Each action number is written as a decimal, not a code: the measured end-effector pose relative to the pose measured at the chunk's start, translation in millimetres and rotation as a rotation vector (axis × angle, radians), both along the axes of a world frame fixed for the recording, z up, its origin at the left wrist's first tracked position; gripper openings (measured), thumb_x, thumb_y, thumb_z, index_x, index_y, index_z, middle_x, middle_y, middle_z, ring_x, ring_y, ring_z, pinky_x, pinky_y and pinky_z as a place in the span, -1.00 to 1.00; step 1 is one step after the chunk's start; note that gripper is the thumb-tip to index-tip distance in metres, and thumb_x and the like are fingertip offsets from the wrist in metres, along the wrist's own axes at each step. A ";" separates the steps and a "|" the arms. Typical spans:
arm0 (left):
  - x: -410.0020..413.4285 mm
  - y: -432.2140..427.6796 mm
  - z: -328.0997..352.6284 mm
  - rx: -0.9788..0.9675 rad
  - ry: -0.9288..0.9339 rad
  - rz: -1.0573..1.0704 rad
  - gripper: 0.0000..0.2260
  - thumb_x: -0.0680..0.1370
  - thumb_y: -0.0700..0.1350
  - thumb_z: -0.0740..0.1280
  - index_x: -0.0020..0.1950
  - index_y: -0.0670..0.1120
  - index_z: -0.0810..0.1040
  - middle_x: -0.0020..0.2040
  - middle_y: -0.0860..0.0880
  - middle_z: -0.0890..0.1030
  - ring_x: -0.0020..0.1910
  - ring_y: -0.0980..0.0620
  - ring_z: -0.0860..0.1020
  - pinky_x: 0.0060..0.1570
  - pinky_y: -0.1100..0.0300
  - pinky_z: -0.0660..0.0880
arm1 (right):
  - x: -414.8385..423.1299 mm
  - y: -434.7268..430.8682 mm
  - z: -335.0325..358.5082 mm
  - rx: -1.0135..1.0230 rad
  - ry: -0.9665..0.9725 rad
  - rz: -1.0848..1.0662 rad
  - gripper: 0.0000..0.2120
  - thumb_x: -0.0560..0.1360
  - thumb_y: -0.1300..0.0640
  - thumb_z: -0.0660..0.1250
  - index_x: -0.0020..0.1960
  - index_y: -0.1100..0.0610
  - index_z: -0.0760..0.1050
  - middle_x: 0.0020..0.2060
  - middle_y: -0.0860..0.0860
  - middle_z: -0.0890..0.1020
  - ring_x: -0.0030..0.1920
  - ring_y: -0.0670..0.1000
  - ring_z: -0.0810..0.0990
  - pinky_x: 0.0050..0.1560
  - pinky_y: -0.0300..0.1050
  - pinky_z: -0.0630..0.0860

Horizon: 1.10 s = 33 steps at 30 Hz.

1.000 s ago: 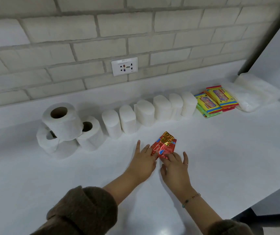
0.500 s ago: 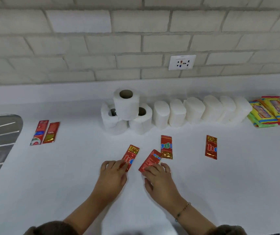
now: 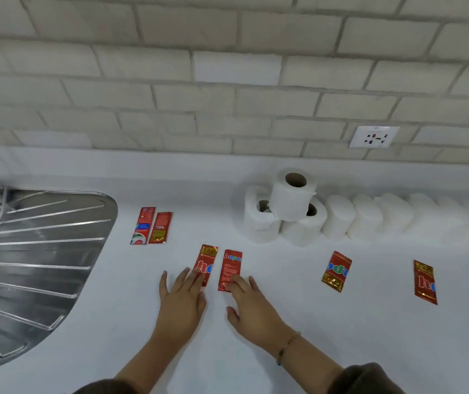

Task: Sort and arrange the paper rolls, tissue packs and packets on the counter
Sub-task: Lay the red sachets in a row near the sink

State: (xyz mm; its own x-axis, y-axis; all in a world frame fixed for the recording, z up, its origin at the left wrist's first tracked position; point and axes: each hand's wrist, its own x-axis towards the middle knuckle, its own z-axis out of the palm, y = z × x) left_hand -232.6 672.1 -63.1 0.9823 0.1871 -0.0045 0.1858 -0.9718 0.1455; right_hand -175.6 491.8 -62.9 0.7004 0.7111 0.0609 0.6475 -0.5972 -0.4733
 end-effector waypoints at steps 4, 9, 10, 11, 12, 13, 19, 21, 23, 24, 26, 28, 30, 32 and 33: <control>22.0 25.6 -5.0 0.040 0.001 -0.005 -0.38 0.61 0.09 -0.26 0.24 -0.08 0.55 0.19 -0.05 0.61 0.26 -0.10 0.51 0.37 -0.19 -0.14 | 17.7 36.4 5.7 -0.078 -0.038 -0.028 -0.52 0.52 0.04 0.20 0.40 0.14 0.25 0.37 0.05 0.33 0.40 -0.01 0.28 0.48 0.05 -0.13; 56.9 51.6 -10.3 0.078 -0.023 0.025 -0.37 0.60 0.10 -0.27 0.26 -0.09 0.53 0.23 -0.06 0.58 0.32 -0.15 0.45 0.36 -0.22 -0.18 | 38.7 76.8 4.4 -0.170 -0.095 -0.069 -0.45 0.53 -0.09 0.18 0.42 0.15 0.22 0.42 0.08 0.29 0.45 0.02 0.18 0.43 0.12 -0.26; 62.5 56.6 -10.4 0.074 -0.020 0.034 -0.37 0.60 0.10 -0.27 0.27 -0.09 0.53 0.23 -0.06 0.58 0.33 -0.15 0.44 0.37 -0.23 -0.22 | 42.6 84.3 3.9 -0.196 -0.099 -0.077 -0.42 0.53 -0.12 0.17 0.45 0.15 0.18 0.44 0.08 0.26 0.47 0.02 0.14 0.41 0.10 -0.29; 66.4 60.6 -11.5 0.066 -0.020 0.045 -0.37 0.60 0.10 -0.27 0.28 -0.09 0.52 0.24 -0.06 0.57 0.34 -0.16 0.42 0.38 -0.23 -0.25 | 45.8 90.8 3.2 -0.224 -0.098 -0.082 -0.38 0.53 -0.14 0.16 0.47 0.14 0.13 0.46 0.08 0.23 0.48 0.03 0.10 0.41 0.11 -0.31; 70.4 65.3 -12.6 0.054 -0.019 0.055 -0.37 0.60 0.11 -0.27 0.29 -0.10 0.50 0.26 -0.07 0.56 0.35 -0.16 0.41 0.38 -0.23 -0.28 | 49.9 98.0 3.6 -0.251 -0.094 -0.090 -0.35 0.52 -0.16 0.14 0.48 0.14 0.09 0.47 0.08 0.19 0.49 0.03 0.07 0.41 0.14 -0.31; 71.9 68.3 -14.8 0.039 -0.024 0.067 -0.37 0.60 0.11 -0.27 0.31 -0.10 0.48 0.27 -0.07 0.55 0.36 -0.16 0.39 0.37 -0.24 -0.28 | 52.8 103.7 3.3 -0.272 -0.084 -0.096 -0.33 0.52 -0.19 0.13 0.49 0.14 0.06 0.48 0.08 0.17 0.50 0.04 0.04 0.42 0.18 -0.29; 78.3 75.1 -18.7 -0.082 -0.064 0.091 -0.35 0.56 0.17 -0.30 0.41 -0.08 0.34 0.40 -0.07 0.41 0.46 -0.14 0.22 0.35 -0.17 -0.42 | 79.1 124.9 9.9 -0.289 0.036 -0.098 -0.19 0.43 -0.26 0.22 0.50 0.10 -0.01 0.49 0.05 0.11 0.50 0.01 -0.01 0.40 0.28 -0.30; 79.1 75.8 -18.0 -0.114 -0.075 0.089 -0.35 0.52 0.18 -0.29 0.47 -0.05 0.22 0.48 -0.05 0.28 0.51 -0.10 0.07 0.29 -0.12 -0.56 | 82.4 126.6 12.1 -0.282 0.047 -0.091 -0.17 0.41 -0.27 0.25 0.50 0.09 0.00 0.48 0.05 0.13 0.49 0.01 0.01 0.40 0.28 -0.30; 79.7 75.6 -18.9 -0.138 -0.089 0.099 -0.39 0.53 0.16 -0.24 0.48 -0.05 0.19 0.49 -0.04 0.24 0.51 -0.07 0.02 0.30 -0.11 -0.57 | 80.8 125.8 14.5 -0.269 0.029 -0.088 -0.15 0.41 -0.27 0.26 0.50 0.09 -0.02 0.48 0.05 0.12 0.50 0.01 0.00 0.42 0.26 -0.29; 79.2 75.6 -19.2 -0.142 -0.100 0.097 -0.42 0.55 0.15 -0.21 0.48 -0.05 0.20 0.49 -0.05 0.25 0.51 -0.06 0.01 0.32 -0.11 -0.54 | 78.3 123.4 15.3 -0.263 0.012 -0.088 -0.14 0.41 -0.26 0.26 0.50 0.10 -0.04 0.49 0.06 0.09 0.50 0.01 -0.02 0.43 0.25 -0.28; 76.1 75.6 -19.3 -0.131 -0.137 0.056 -0.48 0.58 0.11 -0.12 0.47 -0.05 0.23 0.48 -0.05 0.28 0.50 -0.05 0.03 0.38 -0.13 -0.44 | 70.8 112.9 16.9 -0.238 -0.028 -0.104 -0.15 0.44 -0.23 0.26 0.51 0.11 -0.08 0.51 0.06 0.04 0.51 0.02 -0.06 0.45 0.21 -0.28; 70.9 67.8 -20.9 -0.128 -0.205 -0.034 -0.52 0.58 0.08 -0.06 0.45 -0.02 0.28 0.46 -0.04 0.32 0.50 -0.07 0.10 0.42 -0.12 -0.36 | 62.2 91.6 16.1 -0.182 -0.056 -0.131 -0.24 0.49 -0.17 0.23 0.51 0.11 -0.04 0.51 0.06 0.05 0.51 0.02 -0.05 0.45 0.16 -0.30; 63.6 50.0 -17.5 -0.207 -0.239 -0.124 -0.56 0.57 0.09 -0.05 0.40 0.04 0.34 0.44 -0.01 0.35 0.49 -0.07 0.16 0.46 -0.09 -0.29 | 54.3 61.6 13.7 -0.120 -0.097 -0.164 -0.38 0.53 -0.13 0.17 0.48 0.10 0.10 0.49 0.06 0.16 0.50 0.02 0.03 0.43 0.10 -0.34; 58.1 18.9 -12.8 -0.321 -0.233 -0.213 -0.59 0.55 0.06 -0.02 0.32 0.08 0.43 0.41 0.02 0.39 0.46 -0.06 0.24 0.49 -0.04 -0.18 | 46.9 20.8 11.7 -0.068 -0.134 -0.231 -0.47 0.52 -0.14 0.06 0.42 0.07 0.24 0.42 0.03 0.32 0.47 0.01 0.17 0.45 0.09 -0.34; 56.6 2.2 -9.7 -0.361 -0.217 -0.264 -0.61 0.54 0.03 0.00 0.28 0.08 0.47 0.38 0.02 0.42 0.43 -0.06 0.28 0.49 0.00 -0.14 | 44.1 0.2 10.9 -0.050 -0.148 -0.283 -0.48 0.51 -0.15 0.02 0.38 0.05 0.31 0.36 0.00 0.40 0.43 -0.01 0.24 0.47 0.12 -0.29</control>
